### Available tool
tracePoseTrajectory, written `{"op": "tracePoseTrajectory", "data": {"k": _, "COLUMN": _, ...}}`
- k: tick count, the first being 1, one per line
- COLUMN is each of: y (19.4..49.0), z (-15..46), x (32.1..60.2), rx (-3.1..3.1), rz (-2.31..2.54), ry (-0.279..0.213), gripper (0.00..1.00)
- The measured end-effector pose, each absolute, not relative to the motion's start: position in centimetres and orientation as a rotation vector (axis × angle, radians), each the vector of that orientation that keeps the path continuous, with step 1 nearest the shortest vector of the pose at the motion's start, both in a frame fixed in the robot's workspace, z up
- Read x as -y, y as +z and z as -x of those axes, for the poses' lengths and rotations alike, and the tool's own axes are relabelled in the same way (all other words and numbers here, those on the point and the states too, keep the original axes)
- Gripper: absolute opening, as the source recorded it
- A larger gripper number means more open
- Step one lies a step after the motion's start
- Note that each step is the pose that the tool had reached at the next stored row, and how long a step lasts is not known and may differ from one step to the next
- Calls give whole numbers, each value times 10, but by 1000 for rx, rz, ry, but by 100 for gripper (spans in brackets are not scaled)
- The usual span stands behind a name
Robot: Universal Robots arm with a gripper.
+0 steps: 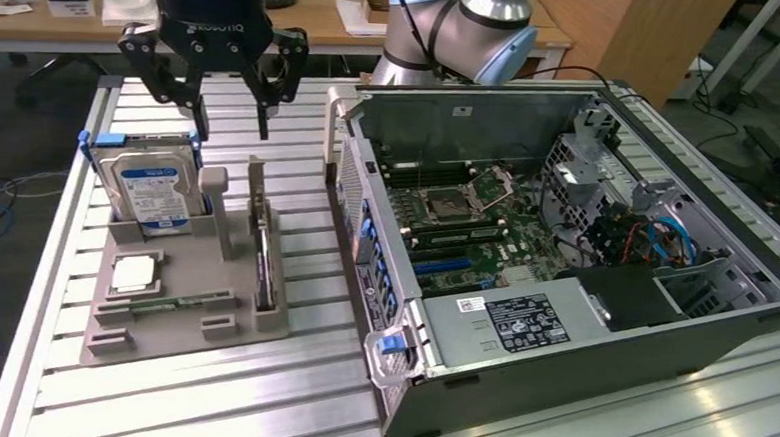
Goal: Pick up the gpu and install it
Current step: 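Pick up the gpu and move the gpu toward the slot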
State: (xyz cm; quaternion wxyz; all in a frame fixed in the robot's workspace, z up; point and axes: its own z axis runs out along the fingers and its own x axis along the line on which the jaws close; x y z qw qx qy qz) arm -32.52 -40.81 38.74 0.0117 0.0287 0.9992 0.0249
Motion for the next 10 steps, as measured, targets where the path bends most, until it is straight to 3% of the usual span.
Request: {"op": "tracePoseTrajectory", "data": {"k": 10, "y": 381, "z": 325, "x": 409, "rx": -3116, "rz": -88, "ry": 78, "gripper": 59}}
